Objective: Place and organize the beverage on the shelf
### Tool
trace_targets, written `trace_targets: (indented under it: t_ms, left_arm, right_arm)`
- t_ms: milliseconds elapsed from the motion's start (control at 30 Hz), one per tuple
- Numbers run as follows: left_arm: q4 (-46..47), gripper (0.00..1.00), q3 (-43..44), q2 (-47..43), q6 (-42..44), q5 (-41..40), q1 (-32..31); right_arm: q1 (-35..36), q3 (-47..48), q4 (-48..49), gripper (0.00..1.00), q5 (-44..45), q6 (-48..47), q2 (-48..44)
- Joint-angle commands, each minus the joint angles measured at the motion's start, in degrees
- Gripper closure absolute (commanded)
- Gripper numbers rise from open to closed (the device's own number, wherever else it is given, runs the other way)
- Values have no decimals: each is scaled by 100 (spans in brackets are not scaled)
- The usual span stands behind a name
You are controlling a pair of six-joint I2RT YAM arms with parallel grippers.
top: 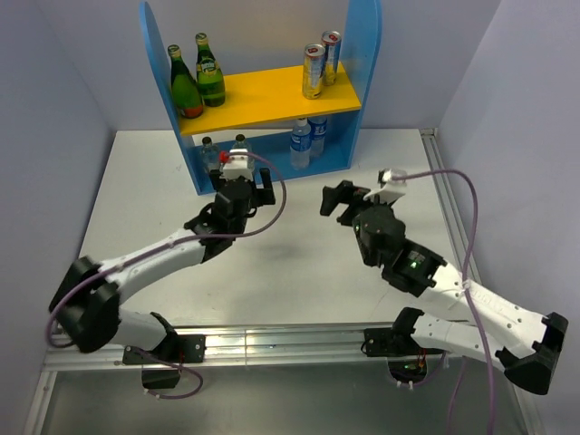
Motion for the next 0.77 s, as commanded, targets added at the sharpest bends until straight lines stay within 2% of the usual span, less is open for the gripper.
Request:
trace_targets:
  t_ms: [0, 167, 233, 400, 733]
  left_arm:
    - [-1800, 1, 541, -1279, -501, -322, -298]
    - [-2918, 1, 955, -2064, -467, 416, -307]
    - [-3173, 1, 1008, -2354, -502, 479, -315]
    - [-3166, 1, 894, -2943, -581, 506, -333]
    - [-3253, 1, 929, -3041, -554, 427, -351]
  right_arm:
    - [28, 1260, -779, 0, -160, -351, 134]
    - [28, 1861, -1107, 0, -380, -695, 56]
    - [28, 2010, -1177, 0, -450, -827, -59]
    - [19, 2230, -1344, 0, -486, -924, -296]
    - [28, 2380, -1493, 0, -732, -968, -384]
